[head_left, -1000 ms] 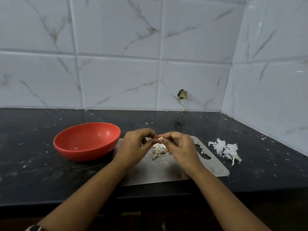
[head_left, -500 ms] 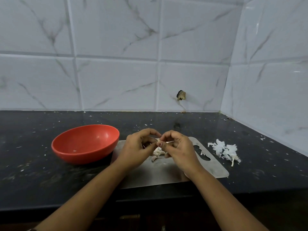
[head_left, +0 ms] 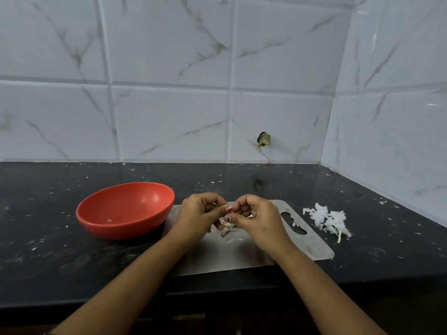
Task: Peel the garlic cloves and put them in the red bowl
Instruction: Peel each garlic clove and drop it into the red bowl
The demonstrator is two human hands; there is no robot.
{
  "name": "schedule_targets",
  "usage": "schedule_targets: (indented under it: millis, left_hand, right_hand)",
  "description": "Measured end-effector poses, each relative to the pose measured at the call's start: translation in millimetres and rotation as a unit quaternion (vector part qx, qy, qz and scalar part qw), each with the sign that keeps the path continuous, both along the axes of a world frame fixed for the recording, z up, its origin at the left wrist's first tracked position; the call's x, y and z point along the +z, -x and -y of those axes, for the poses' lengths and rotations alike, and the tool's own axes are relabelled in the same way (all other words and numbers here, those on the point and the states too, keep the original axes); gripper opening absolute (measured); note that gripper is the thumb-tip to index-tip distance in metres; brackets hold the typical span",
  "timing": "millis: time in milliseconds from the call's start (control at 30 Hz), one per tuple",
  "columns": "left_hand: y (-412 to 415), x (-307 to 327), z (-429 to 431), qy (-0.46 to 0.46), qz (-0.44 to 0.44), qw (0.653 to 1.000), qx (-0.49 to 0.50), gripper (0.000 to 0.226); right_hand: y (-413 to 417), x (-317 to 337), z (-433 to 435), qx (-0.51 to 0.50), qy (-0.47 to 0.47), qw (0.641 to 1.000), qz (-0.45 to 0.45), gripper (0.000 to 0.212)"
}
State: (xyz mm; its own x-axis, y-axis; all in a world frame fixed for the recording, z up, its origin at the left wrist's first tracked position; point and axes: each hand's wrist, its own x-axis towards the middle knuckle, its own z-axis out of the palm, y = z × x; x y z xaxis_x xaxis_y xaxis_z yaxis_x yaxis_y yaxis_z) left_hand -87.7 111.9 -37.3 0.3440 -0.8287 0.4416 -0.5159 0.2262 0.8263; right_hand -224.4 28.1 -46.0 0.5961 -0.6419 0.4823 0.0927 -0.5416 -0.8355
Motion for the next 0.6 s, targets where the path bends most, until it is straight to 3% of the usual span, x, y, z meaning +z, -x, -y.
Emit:
schedule_targets:
  millis: [100,200,400,600]
  left_hand:
    - [-0.1,1.1,-2.3,0.02,0.065,0.998,0.003,0.01]
    - [-1.3,1.1,-2.3,0.036,0.072,0.997,-0.007,0.009]
    - [-1.4,1.8,0.4,0.048,-0.014,0.997,-0.054,0.01]
    - [-0.5,1.8,0.8,0.025,-0.095,0.992,-0.08,0.013]
  right_hand:
    - [2.2,2.2,0.1,0.061,-0.08,0.995,-0.015,0.018]
    - [3.8,4.1,-0.2,0.088,-0.105,0.99,-0.014,0.019]
    - [4.4,5.1,-2.0,0.087,-0.105,0.99,0.025,0.023]
    - [3.3,4.0,-0.8,0.044,-0.046,0.998,0.03,0.025]
